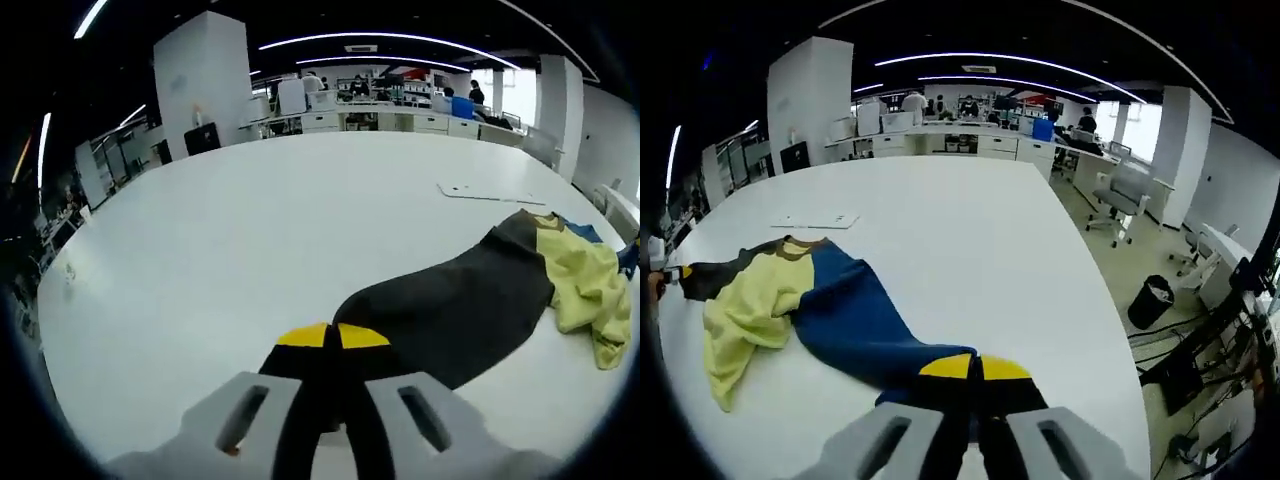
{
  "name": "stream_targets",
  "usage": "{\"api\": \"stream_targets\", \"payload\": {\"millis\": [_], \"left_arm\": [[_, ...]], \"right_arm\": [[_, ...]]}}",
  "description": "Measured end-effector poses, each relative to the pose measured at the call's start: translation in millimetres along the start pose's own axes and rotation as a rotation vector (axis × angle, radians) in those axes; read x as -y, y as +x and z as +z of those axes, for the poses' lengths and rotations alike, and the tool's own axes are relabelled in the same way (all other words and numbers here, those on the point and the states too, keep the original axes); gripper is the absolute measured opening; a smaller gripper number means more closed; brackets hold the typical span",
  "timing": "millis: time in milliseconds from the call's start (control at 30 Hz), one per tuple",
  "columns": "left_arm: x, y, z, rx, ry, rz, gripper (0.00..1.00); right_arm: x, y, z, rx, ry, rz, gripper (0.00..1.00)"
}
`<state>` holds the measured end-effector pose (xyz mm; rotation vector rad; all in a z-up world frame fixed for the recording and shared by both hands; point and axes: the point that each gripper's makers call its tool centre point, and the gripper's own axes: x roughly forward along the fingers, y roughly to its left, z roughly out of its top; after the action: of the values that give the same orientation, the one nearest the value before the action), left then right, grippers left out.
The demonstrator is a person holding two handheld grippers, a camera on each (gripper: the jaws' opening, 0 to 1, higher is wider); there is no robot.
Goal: Fold the garment on the visible template until the final outline fits inside the template.
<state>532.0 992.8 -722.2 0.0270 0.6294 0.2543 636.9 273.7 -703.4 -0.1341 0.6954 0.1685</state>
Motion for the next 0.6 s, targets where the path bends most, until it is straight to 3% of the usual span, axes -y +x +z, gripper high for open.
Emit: {"api": "stream_targets", "payload": {"millis": [267, 600], "left_arm": [[-5.2, 6.9, 3.8, -0.023, 0.046, 0.013, 0.00], [-20.4, 7.2, 8.2, -0.021, 0.031, 0.050, 0.00]], "right_arm": [[16.8, 6.0, 1.8, -0.029, -0.020, -0.029, 0.00], [35.8, 4.5, -8.7, -0.074, -0.036, -0.057, 0.00]]}}
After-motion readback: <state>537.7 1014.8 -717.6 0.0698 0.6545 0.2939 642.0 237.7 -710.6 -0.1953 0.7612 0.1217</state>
